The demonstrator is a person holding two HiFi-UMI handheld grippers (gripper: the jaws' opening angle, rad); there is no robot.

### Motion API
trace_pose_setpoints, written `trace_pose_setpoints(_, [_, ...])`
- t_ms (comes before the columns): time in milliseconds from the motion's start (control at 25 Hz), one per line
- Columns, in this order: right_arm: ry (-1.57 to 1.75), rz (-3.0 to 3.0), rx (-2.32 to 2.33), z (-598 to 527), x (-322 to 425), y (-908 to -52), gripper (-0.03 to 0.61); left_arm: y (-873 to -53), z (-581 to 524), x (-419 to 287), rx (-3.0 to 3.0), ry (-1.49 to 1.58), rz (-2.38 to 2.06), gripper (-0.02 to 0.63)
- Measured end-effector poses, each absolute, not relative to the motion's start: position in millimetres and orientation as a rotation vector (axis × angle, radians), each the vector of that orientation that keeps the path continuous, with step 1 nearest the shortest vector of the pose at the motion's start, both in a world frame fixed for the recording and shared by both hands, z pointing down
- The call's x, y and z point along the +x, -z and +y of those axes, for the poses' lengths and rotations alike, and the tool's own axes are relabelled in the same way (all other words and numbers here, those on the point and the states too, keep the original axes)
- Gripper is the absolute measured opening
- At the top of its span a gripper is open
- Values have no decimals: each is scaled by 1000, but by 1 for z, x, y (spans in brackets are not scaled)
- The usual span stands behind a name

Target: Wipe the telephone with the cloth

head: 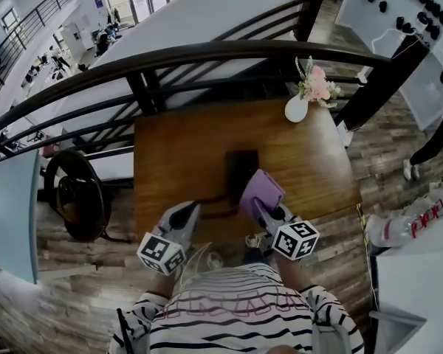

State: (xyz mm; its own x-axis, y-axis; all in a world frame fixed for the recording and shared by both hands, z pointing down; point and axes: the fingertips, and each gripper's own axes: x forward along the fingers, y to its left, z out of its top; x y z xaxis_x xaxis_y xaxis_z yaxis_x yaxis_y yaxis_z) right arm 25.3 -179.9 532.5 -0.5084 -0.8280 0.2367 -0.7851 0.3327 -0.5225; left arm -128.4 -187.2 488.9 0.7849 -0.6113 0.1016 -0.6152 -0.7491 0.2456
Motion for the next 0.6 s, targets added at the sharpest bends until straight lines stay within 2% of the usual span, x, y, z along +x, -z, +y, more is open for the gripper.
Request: trace_pose_setpoints(600, [984, 2748, -1353, -260, 24, -565, 49, -474, -229, -104, 2645, 56, -1157, 0])
